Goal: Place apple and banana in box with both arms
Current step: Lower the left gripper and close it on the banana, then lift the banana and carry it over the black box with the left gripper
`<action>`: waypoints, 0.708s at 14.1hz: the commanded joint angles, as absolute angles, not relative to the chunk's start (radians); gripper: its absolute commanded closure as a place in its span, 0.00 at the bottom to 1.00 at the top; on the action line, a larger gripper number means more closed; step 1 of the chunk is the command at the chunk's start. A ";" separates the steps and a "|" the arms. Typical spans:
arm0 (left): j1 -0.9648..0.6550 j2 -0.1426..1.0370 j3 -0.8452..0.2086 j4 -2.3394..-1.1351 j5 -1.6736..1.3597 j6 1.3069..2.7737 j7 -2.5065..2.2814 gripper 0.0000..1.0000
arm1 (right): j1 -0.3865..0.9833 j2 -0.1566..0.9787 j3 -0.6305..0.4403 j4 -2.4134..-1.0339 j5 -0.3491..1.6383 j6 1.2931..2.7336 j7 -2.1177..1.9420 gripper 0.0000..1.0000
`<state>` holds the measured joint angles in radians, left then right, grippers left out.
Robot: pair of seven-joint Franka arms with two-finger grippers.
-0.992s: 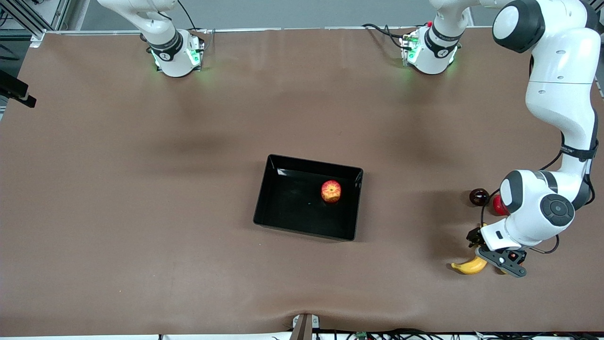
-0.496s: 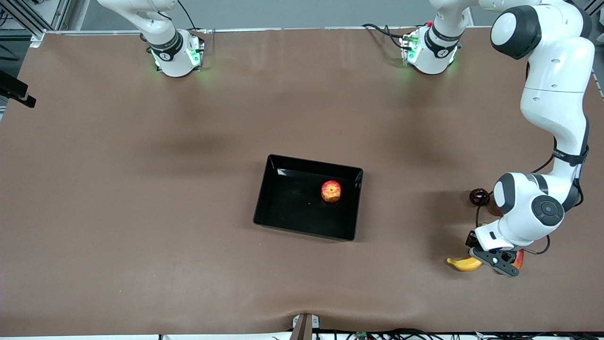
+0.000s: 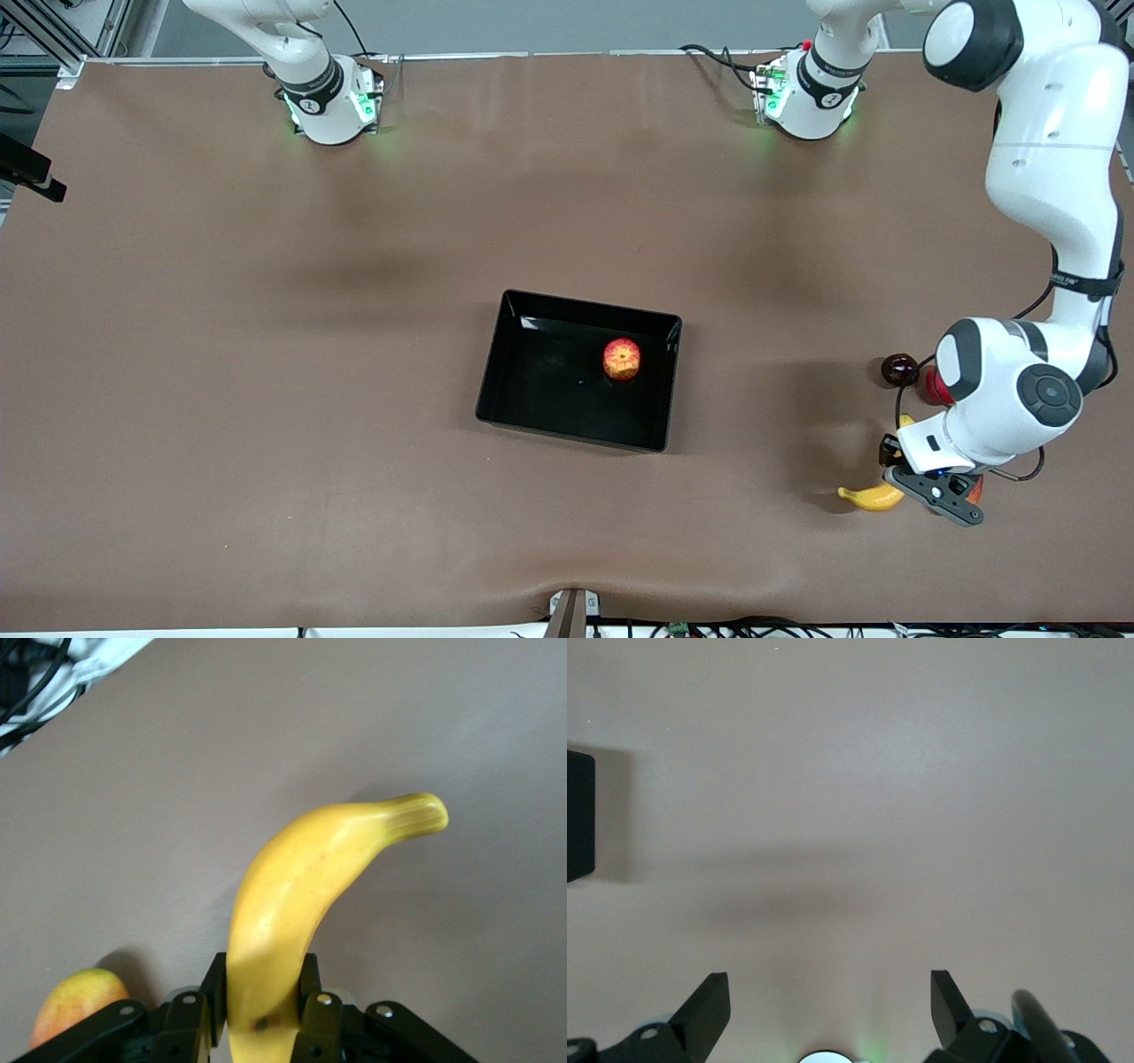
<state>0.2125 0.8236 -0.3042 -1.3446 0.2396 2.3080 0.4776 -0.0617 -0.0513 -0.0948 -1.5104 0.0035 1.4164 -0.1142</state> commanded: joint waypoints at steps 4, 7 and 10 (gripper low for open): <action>0.181 0.675 -0.466 -1.373 0.224 2.045 0.113 1.00 | -0.064 -0.074 -0.097 -1.526 0.000 1.427 -0.118 0.00; 0.128 0.653 -0.538 -1.374 0.230 2.008 -0.136 1.00 | -0.066 -0.063 -0.098 -1.503 0.000 1.427 -0.118 0.00; 0.019 0.653 -0.546 -1.371 0.236 2.008 -0.409 1.00 | -0.066 -0.060 -0.098 -1.499 0.000 1.427 -0.118 0.00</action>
